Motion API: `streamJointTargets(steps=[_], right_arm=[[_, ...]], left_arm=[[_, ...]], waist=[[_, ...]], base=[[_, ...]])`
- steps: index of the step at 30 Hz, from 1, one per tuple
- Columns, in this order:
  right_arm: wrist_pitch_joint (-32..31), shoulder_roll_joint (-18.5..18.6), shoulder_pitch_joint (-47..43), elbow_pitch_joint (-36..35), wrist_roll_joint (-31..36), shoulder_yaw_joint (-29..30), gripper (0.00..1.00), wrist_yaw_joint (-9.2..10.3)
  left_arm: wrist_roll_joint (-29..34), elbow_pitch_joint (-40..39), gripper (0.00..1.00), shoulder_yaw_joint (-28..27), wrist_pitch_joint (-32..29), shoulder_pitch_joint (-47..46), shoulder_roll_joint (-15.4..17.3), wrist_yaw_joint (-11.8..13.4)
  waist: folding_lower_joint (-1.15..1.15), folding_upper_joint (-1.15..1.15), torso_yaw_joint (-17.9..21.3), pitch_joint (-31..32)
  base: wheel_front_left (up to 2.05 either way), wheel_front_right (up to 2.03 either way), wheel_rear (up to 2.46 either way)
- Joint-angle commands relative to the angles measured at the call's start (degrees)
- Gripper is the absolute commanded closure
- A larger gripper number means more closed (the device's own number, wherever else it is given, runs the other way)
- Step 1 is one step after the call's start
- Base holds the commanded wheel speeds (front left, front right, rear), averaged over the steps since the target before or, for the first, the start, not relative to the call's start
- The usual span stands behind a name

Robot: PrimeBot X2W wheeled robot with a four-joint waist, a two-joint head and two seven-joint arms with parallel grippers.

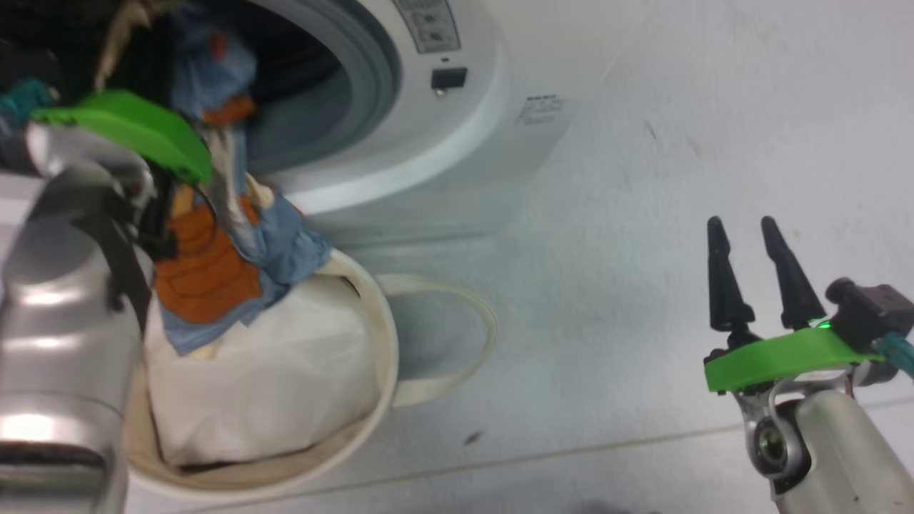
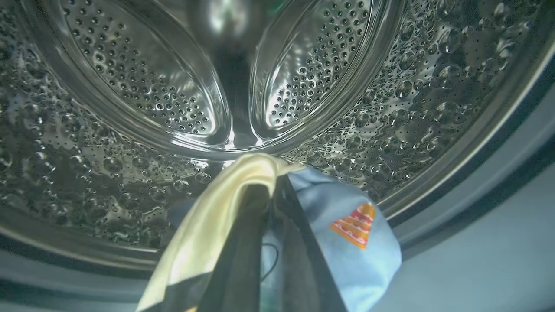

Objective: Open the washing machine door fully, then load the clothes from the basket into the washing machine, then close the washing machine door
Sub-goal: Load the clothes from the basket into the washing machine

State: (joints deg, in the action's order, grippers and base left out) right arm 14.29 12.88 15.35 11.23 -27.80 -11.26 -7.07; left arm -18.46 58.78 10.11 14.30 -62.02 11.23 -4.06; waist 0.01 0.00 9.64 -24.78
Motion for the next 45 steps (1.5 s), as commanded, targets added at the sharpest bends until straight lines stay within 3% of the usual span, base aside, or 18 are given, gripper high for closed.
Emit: streamJointTargets(steps=[1,11,16,21,24,27,28,29,30,31,35,38,45], right_arm=[[0.71,-0.01,0.45,-2.22,0.74,0.06,0.00,-0.42],[0.71,0.97,-0.54,-4.33,2.78,3.03,0.00,-0.42],[0.71,-0.63,-0.52,-7.22,3.25,3.56,0.00,-0.42],[0.71,-1.27,0.41,-8.06,3.87,3.28,0.00,-0.42],[0.71,-1.37,0.74,-7.95,4.01,2.93,0.00,-0.42],[0.71,-1.56,0.46,-7.74,3.95,2.66,0.00,-0.42],[0.71,-1.64,0.28,-7.60,3.89,2.66,0.00,-0.42],[0.71,-1.68,0.08,-7.43,3.79,2.70,0.00,-0.42],[0.71,-1.73,-0.02,-7.27,3.69,2.71,0.00,-0.42],[0.71,-1.79,-0.06,-7.09,3.58,2.72,0.00,-0.42],[0.71,-2.20,0.63,-6.99,3.25,2.28,0.00,-0.42],[0.71,-2.29,1.18,-6.72,3.11,1.30,0.00,-0.42],[0.71,-2.00,1.92,-5.45,2.73,0.61,0.00,-0.42]], left_arm=[[1.04,-1.32,1.00,-1.96,0.69,-3.85,3.50,0.20],[4.22,-4.52,1.00,-3.29,0.70,-10.25,5.45,0.38],[5.80,-16.38,1.00,-7.34,0.70,-12.11,5.30,1.07],[7.96,-27.26,1.00,-12.50,0.70,-10.05,2.96,0.37],[9.16,-24.08,1.00,-13.69,0.70,-8.76,1.97,-0.27],[10.74,-13.64,1.00,-13.04,0.70,-9.49,1.80,-0.70],[11.38,-10.06,0.86,-12.21,0.70,-9.73,1.99,-0.96],[12.08,-7.25,0.37,-11.21,0.70,-10.45,2.15,-1.28],[12.14,-4.38,0.16,-10.79,0.66,-11.17,2.12,-1.53],[12.02,-1.07,0.01,-10.46,-0.02,-11.79,1.97,-1.76],[11.84,10.26,0.00,-9.68,-7.62,-13.92,1.88,-1.20],[12.00,13.50,0.00,-9.17,-14.38,-14.49,1.89,0.12],[11.02,14.19,0.00,-9.30,-9.63,-14.29,1.56,0.94]], waist=[[-0.01,0.00,2.03,-4.05],[-0.01,0.00,3.48,-10.91],[-0.01,0.00,2.96,-13.50],[-0.01,0.00,2.29,-14.47],[-0.01,0.00,2.36,-14.09],[-0.01,0.00,2.68,-13.45],[-0.01,0.00,2.82,-13.19],[-0.01,0.00,2.90,-13.02],[-0.01,0.00,2.99,-12.85],[-0.01,0.00,3.07,-12.59],[-0.01,0.00,3.44,-11.57],[-0.01,0.00,3.52,-10.73],[-0.01,0.00,2.83,-8.16]], base=[[0.00,0.00,0.00],[0.00,0.00,0.00],[0.00,0.00,0.00],[0.00,0.00,0.00],[0.00,0.00,0.00],[0.00,0.00,0.00],[0.00,0.00,0.00],[0.00,0.00,0.00],[0.00,0.00,0.00],[0.00,0.00,0.00],[0.00,0.00,0.00],[0.00,0.00,0.00],[0.00,0.00,0.00]])
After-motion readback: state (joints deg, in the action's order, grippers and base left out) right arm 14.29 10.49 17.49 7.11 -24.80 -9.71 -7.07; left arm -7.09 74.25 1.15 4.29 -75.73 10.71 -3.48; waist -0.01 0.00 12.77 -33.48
